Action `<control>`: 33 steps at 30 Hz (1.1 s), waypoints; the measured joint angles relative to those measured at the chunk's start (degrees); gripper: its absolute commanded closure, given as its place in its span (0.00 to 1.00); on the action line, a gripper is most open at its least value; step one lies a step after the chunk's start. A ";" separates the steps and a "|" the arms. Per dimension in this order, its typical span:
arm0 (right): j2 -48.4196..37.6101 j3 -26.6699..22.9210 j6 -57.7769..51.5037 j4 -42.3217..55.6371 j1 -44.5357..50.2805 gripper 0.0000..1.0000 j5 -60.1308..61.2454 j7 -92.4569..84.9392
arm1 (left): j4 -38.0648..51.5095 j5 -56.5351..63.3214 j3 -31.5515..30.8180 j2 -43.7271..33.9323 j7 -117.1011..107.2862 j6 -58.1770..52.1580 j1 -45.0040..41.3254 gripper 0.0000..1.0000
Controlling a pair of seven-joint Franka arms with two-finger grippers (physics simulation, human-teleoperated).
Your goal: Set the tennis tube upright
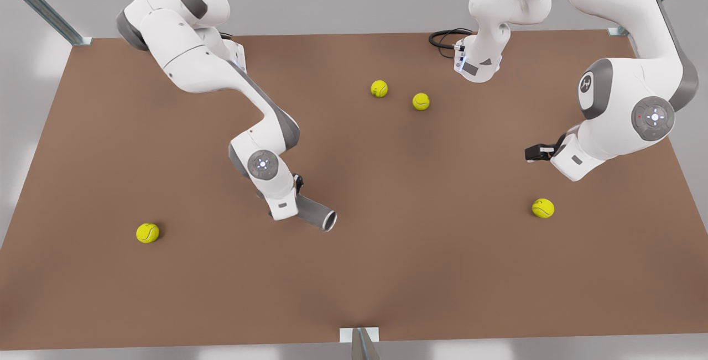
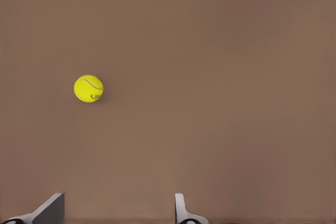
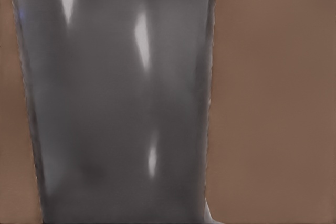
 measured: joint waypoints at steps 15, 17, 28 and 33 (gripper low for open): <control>19.93 -7.64 -1.04 29.57 25.26 0.18 -3.07 -3.75 | 0.00 0.00 0.00 1.13 0.00 0.08 0.05 0.00; 24.40 -9.63 -1.06 35.22 28.81 0.13 -3.03 -3.79 | 0.00 -0.01 0.00 1.32 0.00 0.08 0.15 0.00; 7.96 -10.05 -35.00 38.33 18.30 0.00 11.62 8.44 | 0.00 0.00 0.00 1.58 0.00 0.34 0.13 0.00; -20.41 -17.06 -30.53 9.28 0.63 0.00 9.47 22.91 | -3.85 -16.46 1.04 13.78 0.36 1.40 4.51 0.00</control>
